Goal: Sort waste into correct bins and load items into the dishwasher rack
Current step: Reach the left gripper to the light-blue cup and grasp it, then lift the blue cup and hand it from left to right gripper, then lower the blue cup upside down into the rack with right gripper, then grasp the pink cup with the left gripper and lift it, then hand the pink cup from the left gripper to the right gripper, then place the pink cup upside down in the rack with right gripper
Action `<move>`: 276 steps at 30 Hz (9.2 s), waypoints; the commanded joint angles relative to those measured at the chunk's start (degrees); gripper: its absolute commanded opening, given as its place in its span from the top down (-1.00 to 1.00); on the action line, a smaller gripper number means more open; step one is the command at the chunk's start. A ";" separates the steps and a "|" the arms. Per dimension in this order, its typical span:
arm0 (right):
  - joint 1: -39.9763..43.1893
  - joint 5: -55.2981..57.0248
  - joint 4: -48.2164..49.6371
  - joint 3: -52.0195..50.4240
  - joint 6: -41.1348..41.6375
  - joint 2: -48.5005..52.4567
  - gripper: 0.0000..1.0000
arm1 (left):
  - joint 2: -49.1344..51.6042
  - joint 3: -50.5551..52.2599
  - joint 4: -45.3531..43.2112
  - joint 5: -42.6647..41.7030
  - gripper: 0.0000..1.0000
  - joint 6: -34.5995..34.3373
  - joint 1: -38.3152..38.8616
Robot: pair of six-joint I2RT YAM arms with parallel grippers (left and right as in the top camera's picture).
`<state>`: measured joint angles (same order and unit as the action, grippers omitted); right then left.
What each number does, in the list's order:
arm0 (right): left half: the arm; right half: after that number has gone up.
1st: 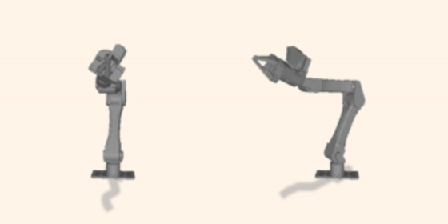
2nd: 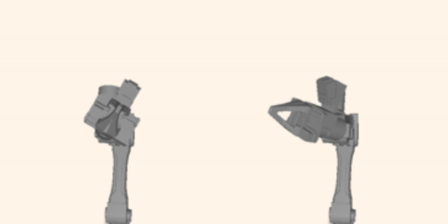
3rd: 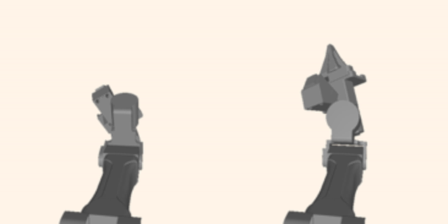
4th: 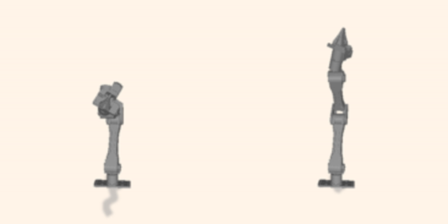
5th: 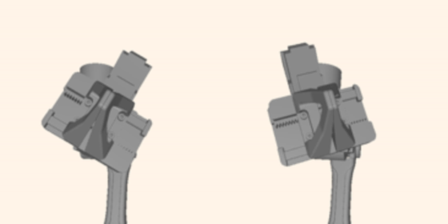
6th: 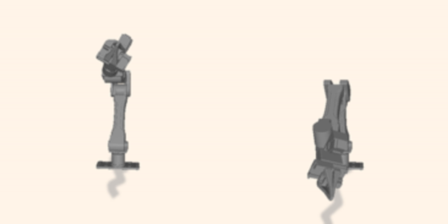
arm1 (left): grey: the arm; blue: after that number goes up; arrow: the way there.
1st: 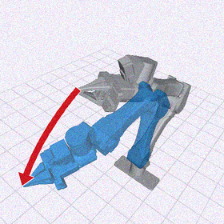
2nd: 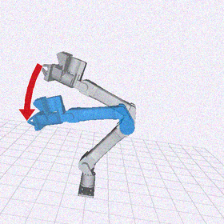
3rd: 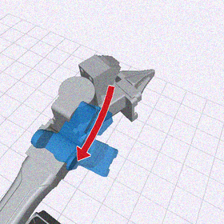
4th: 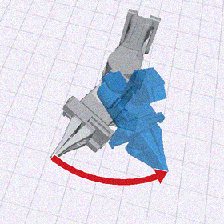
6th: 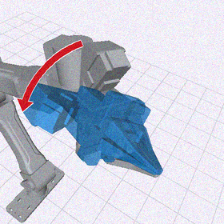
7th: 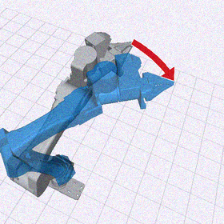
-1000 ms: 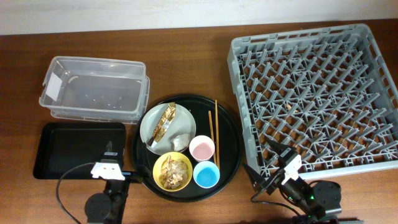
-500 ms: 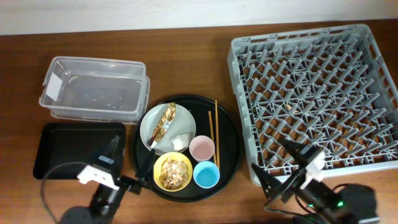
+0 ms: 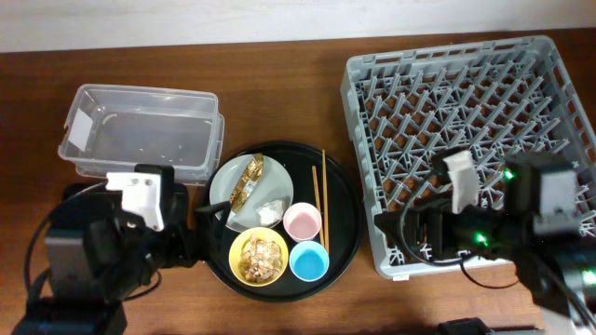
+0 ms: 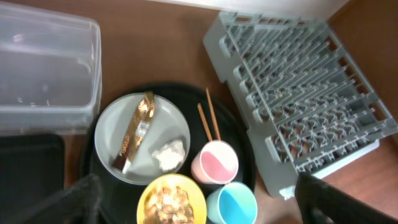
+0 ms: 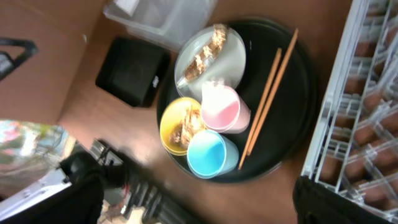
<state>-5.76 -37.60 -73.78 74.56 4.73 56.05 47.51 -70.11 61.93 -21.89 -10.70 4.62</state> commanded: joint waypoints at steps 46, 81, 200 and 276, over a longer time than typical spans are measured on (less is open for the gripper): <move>0.17 8.15 -10.32 0.98 0.17 -6.67 -0.81 | 27.15 20.55 -7.98 22.16 -0.01 -18.14 30.67; 0.17 8.44 -11.13 0.98 0.17 -6.67 -0.82 | 45.03 7.72 -17.35 10.78 0.99 -14.36 54.23; -2.86 30.32 -9.79 1.73 17.25 -6.21 -0.96 | 57.70 -6.43 -10.45 24.30 0.99 -6.38 44.89; 13.29 35.32 -11.04 1.49 9.31 7.39 -0.22 | 31.87 -26.58 13.81 -4.46 -0.98 6.19 22.64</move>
<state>7.11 -10.50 -85.01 75.96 12.25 59.35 79.33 -96.53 75.70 -37.76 1.02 23.68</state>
